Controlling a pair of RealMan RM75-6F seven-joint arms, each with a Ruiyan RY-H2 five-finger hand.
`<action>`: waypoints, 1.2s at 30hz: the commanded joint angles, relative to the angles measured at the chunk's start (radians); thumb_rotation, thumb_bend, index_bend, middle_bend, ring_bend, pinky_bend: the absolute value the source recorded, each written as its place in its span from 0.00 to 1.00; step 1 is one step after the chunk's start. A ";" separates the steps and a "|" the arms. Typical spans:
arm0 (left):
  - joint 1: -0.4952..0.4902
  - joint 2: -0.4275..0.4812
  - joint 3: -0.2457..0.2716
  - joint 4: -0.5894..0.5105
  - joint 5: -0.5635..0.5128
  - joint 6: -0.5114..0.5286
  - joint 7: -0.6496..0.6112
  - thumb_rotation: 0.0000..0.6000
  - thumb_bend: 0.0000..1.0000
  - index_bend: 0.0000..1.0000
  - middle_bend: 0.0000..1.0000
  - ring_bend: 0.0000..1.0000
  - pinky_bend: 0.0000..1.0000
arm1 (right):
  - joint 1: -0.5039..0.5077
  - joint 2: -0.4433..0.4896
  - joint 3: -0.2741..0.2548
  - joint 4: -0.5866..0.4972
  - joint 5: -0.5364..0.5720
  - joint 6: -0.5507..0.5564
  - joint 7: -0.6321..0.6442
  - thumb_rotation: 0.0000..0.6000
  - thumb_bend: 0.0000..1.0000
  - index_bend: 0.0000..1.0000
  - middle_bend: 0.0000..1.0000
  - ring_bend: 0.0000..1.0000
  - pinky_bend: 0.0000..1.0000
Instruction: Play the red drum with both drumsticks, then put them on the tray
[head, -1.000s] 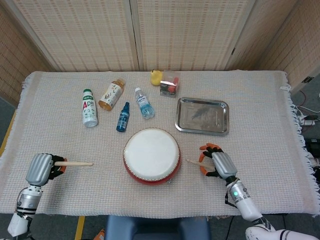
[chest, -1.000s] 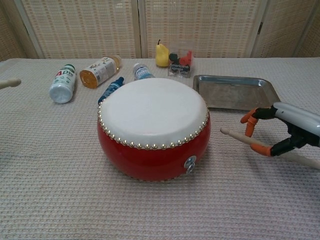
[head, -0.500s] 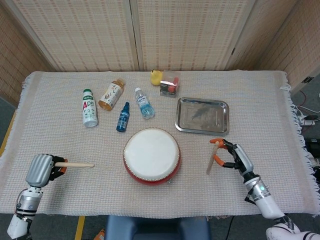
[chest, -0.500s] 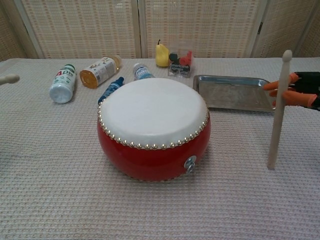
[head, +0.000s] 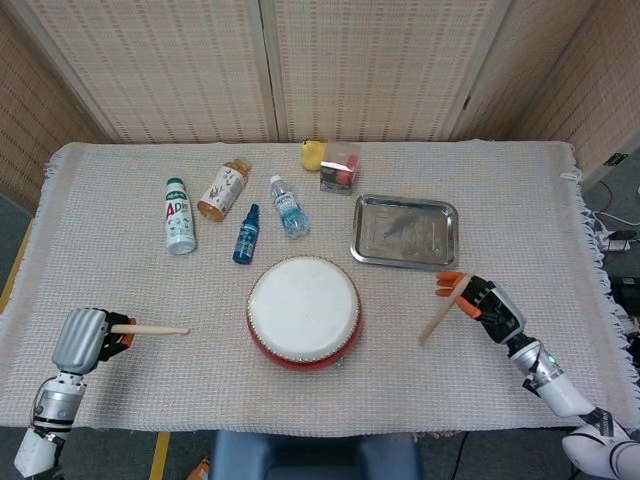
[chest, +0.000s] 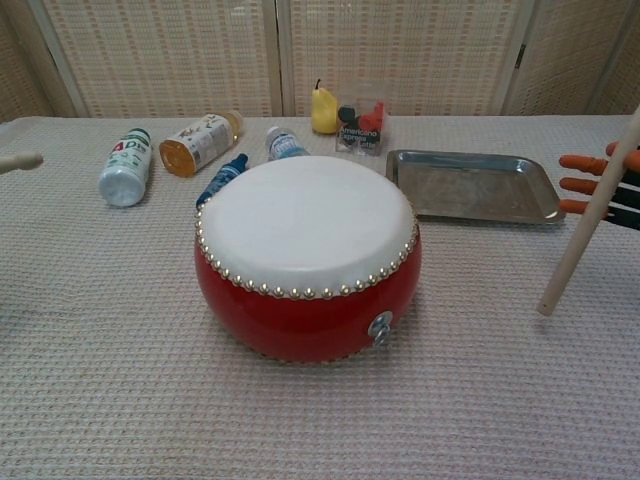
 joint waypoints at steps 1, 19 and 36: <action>0.000 -0.002 0.002 0.004 0.001 -0.003 -0.003 1.00 0.54 1.00 1.00 1.00 1.00 | 0.014 -0.063 -0.031 0.098 -0.013 0.041 0.074 1.00 0.39 0.54 0.29 0.25 0.29; -0.002 0.000 0.006 -0.001 0.009 -0.006 0.003 1.00 0.53 1.00 1.00 1.00 1.00 | -0.004 -0.152 -0.080 0.294 -0.005 0.137 0.139 0.88 0.13 0.45 0.29 0.25 0.31; 0.002 -0.003 0.007 0.011 0.006 -0.005 -0.012 1.00 0.53 1.00 1.00 1.00 1.00 | -0.004 -0.156 -0.148 0.217 -0.044 0.149 -0.097 0.88 0.13 0.56 0.35 0.31 0.35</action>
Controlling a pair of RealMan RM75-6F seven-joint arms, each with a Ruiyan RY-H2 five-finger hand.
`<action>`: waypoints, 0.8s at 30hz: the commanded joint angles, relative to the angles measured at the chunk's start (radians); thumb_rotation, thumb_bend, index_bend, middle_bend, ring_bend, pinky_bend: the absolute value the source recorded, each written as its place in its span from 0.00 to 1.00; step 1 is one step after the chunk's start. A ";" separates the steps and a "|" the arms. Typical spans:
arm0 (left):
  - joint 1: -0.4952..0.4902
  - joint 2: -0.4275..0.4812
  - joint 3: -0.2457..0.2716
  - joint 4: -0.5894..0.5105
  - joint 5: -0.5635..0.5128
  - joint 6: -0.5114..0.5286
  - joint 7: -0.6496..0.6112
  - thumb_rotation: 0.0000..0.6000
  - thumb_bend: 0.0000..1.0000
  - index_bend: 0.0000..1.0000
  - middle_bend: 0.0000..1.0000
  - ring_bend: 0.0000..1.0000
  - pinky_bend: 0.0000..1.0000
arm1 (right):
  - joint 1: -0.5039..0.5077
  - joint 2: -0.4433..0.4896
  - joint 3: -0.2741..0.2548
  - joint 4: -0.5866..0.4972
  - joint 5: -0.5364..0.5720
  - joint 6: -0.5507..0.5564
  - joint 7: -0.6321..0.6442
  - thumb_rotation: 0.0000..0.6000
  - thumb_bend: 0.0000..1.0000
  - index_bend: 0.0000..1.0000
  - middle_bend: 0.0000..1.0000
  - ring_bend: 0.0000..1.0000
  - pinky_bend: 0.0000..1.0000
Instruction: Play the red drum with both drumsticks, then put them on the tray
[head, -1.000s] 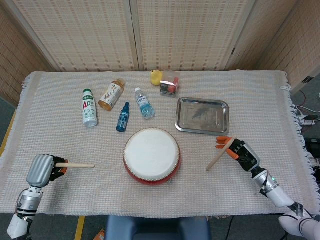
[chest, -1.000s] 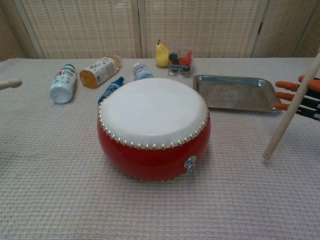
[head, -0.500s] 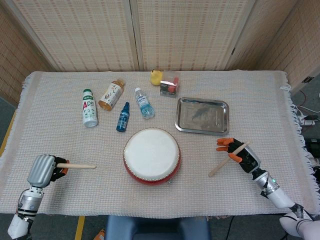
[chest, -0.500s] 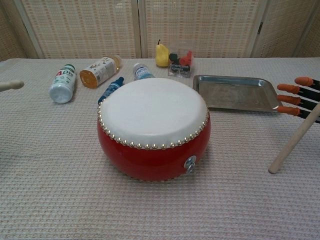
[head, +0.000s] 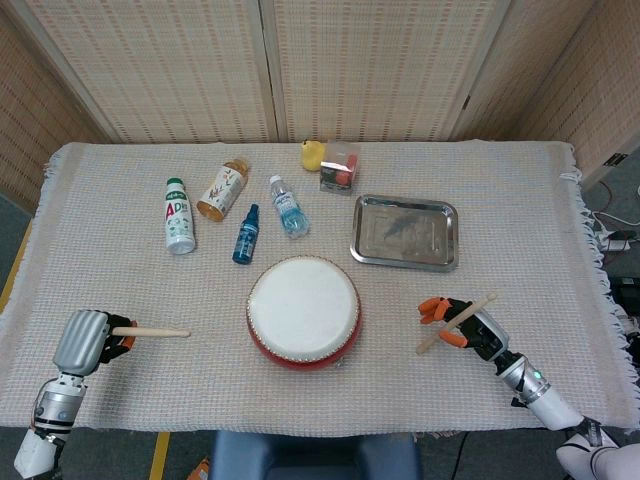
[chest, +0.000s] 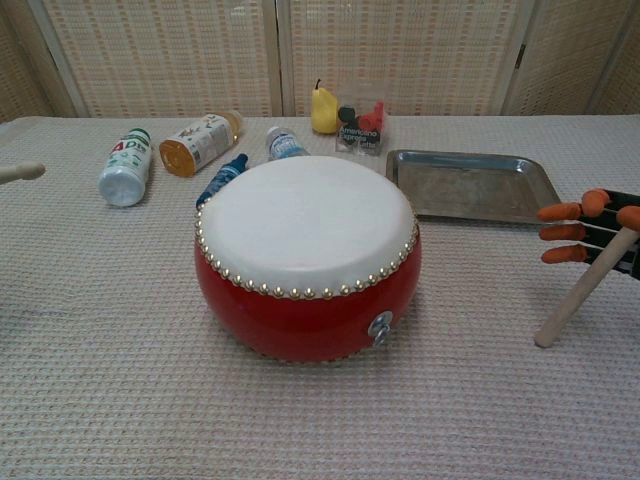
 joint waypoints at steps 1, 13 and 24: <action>0.001 0.000 0.000 0.002 -0.001 0.000 -0.002 1.00 0.53 1.00 1.00 1.00 1.00 | 0.009 -0.007 -0.013 -0.013 -0.005 -0.020 -0.035 0.88 0.13 0.57 0.36 0.31 0.35; 0.004 0.001 0.002 0.007 -0.001 0.002 -0.009 1.00 0.53 1.00 1.00 1.00 1.00 | 0.040 -0.033 -0.037 -0.036 -0.011 -0.076 -0.136 0.88 0.13 0.71 0.44 0.36 0.41; 0.003 -0.002 0.001 0.014 -0.002 -0.003 -0.014 1.00 0.53 1.00 1.00 1.00 1.00 | 0.048 -0.055 -0.051 -0.050 -0.006 -0.105 -0.212 0.89 0.13 0.96 0.61 0.52 0.51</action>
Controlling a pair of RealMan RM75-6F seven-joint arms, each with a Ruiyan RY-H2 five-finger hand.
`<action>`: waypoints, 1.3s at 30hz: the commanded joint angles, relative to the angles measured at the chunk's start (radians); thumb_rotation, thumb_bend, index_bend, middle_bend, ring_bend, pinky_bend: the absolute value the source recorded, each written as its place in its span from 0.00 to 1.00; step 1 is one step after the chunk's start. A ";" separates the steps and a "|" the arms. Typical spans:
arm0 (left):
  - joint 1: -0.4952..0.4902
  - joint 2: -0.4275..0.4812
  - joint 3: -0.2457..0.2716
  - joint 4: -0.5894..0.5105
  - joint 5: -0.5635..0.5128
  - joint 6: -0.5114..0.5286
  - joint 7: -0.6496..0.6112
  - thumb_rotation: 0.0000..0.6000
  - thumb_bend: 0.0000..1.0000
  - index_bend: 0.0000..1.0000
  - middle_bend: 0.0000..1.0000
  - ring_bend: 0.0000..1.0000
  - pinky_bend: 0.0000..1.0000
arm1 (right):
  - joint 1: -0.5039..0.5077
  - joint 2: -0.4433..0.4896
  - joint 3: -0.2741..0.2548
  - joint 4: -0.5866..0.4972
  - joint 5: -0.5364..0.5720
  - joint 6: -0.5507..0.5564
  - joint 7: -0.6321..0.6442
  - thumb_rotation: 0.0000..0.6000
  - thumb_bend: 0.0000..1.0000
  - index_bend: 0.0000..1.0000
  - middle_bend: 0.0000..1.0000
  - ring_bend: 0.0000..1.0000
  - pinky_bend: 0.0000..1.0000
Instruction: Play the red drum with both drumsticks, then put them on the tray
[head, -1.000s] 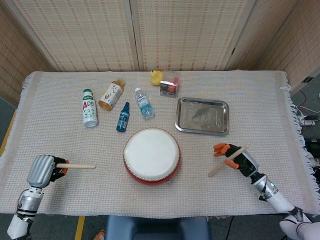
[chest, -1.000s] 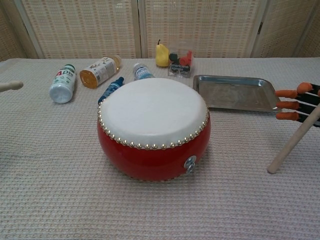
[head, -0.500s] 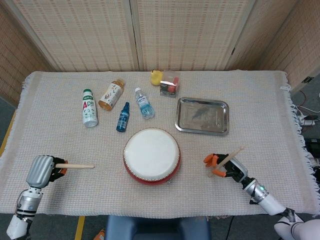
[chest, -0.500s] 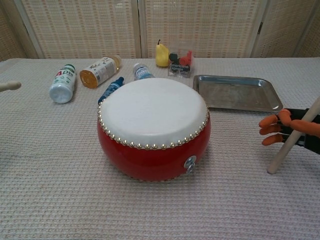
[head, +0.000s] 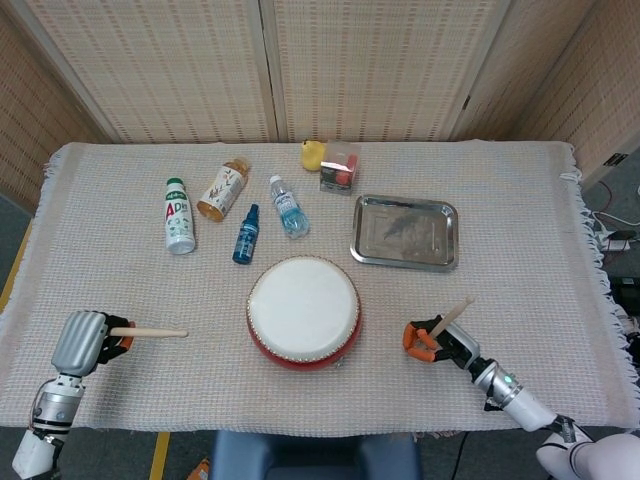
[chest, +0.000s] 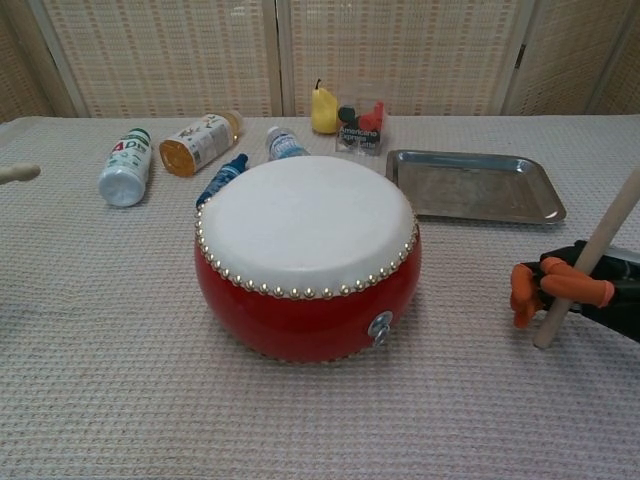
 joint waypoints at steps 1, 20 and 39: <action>-0.001 -0.001 0.000 0.002 -0.001 -0.002 -0.001 1.00 0.53 1.00 1.00 1.00 1.00 | 0.002 -0.009 0.000 -0.003 0.005 -0.007 -0.017 0.90 0.13 0.98 0.63 0.55 0.53; 0.000 -0.012 0.000 0.033 -0.006 -0.009 -0.026 1.00 0.53 1.00 1.00 1.00 1.00 | -0.003 -0.060 0.041 -0.028 0.048 -0.004 -0.203 1.00 0.92 1.00 0.96 1.00 0.99; -0.047 0.023 0.005 0.035 0.034 -0.047 0.045 1.00 0.53 1.00 1.00 1.00 1.00 | 0.138 0.359 0.143 -0.708 0.170 -0.287 -1.284 1.00 1.00 1.00 0.98 1.00 1.00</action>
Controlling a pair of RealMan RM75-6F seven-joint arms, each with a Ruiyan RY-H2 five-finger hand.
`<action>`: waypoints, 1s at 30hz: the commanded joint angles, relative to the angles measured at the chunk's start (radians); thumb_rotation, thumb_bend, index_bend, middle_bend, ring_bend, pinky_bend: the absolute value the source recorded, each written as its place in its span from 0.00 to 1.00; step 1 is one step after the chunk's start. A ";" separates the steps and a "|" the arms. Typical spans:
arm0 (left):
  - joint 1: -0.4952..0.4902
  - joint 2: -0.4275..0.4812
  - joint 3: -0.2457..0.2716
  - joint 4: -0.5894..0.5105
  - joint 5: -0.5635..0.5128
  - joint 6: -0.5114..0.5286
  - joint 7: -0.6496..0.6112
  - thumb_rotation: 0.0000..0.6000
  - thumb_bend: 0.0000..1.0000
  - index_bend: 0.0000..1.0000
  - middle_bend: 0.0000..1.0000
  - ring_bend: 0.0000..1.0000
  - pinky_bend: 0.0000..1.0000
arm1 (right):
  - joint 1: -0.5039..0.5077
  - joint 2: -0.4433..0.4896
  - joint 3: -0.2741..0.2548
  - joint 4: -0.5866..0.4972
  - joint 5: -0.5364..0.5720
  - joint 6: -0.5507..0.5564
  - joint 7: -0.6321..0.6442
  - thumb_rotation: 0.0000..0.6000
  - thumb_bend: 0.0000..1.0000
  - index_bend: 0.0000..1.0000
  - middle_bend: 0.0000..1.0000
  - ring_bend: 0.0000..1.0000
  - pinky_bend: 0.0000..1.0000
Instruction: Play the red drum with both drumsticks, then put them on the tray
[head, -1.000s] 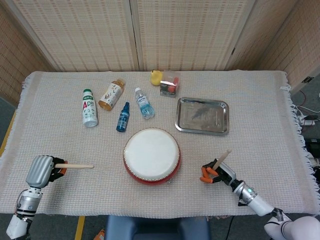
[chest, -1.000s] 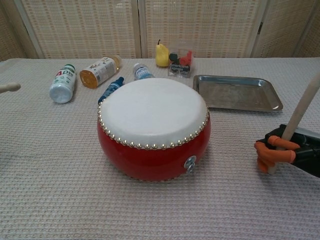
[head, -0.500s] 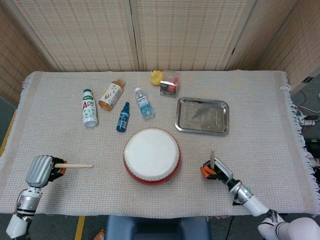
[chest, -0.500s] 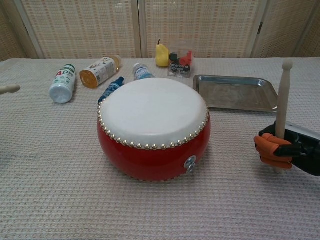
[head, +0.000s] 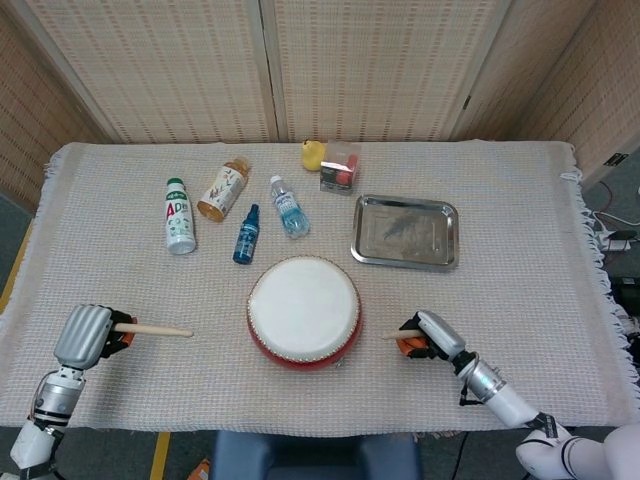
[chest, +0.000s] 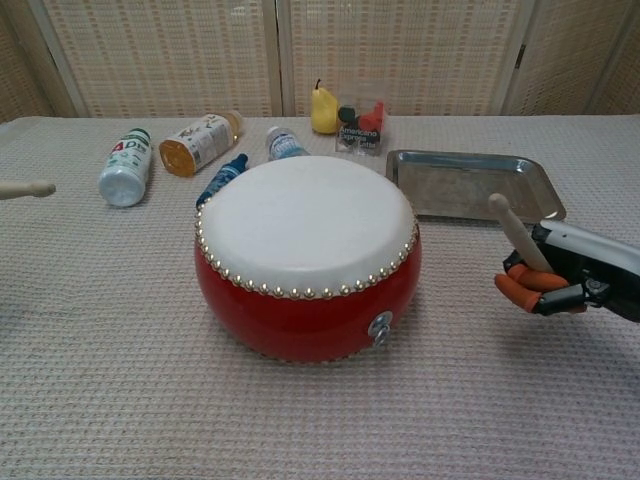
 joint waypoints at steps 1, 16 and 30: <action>-0.014 0.012 0.003 -0.012 0.016 -0.008 0.024 1.00 0.53 1.00 1.00 1.00 1.00 | 0.099 0.295 0.059 -0.420 0.110 -0.211 -0.460 1.00 1.00 1.00 0.98 1.00 1.00; -0.114 0.049 -0.029 -0.131 0.042 -0.083 0.158 1.00 0.53 1.00 1.00 1.00 1.00 | 0.329 0.520 0.230 -0.703 0.616 -0.465 -1.049 1.00 1.00 1.00 0.98 1.00 1.00; -0.197 0.041 -0.086 -0.217 -0.010 -0.158 0.233 1.00 0.53 1.00 1.00 1.00 1.00 | 0.490 0.316 0.219 -0.512 0.861 -0.480 -1.280 1.00 1.00 1.00 0.98 1.00 1.00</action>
